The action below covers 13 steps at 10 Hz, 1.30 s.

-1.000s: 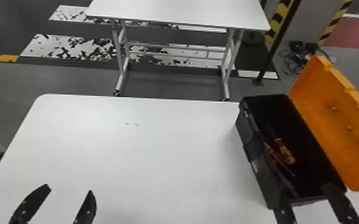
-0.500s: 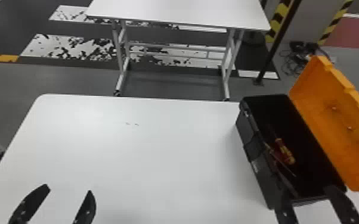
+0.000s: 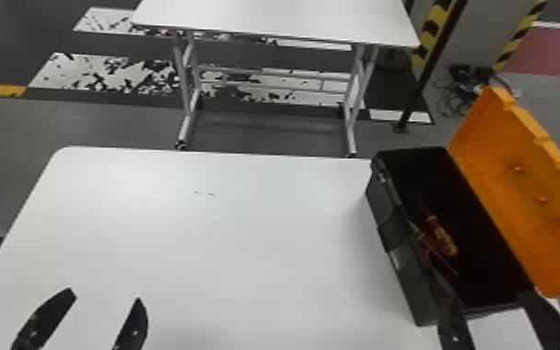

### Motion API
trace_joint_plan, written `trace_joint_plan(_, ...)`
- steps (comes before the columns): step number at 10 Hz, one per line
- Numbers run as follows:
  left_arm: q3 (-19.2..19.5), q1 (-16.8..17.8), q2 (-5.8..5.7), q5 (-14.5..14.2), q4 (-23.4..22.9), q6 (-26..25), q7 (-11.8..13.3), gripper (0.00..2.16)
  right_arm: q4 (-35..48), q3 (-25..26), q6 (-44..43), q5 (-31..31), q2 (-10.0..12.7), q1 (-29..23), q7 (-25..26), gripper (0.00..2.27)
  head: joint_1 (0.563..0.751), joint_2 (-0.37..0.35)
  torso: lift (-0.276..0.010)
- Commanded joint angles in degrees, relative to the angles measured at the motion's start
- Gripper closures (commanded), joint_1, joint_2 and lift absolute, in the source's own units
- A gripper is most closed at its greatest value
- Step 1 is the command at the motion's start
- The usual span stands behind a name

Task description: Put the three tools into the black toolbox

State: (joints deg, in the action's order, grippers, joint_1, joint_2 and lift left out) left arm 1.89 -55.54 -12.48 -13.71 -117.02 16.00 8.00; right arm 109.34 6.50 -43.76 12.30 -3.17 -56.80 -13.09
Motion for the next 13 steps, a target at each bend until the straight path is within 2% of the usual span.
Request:
trace_joint_plan(1, -0.04, -0.01, 0.00, 0.00, 0.21, 0.21, 0.00, 0.06, -0.09, 0.00, -0.23, 0.09, -0.09, -0.15, 0.00, 0.08, 0.695, -0.080, -0.051)
trace_joint_plan(13, -0.83, -0.01, -0.18, 0.44, 0.65, 0.38, 0.53, 0.06, -0.18, 0.00, -0.58, 0.26, -0.17, -1.03, -0.27, 0.08, 0.695, -0.100, -0.051)
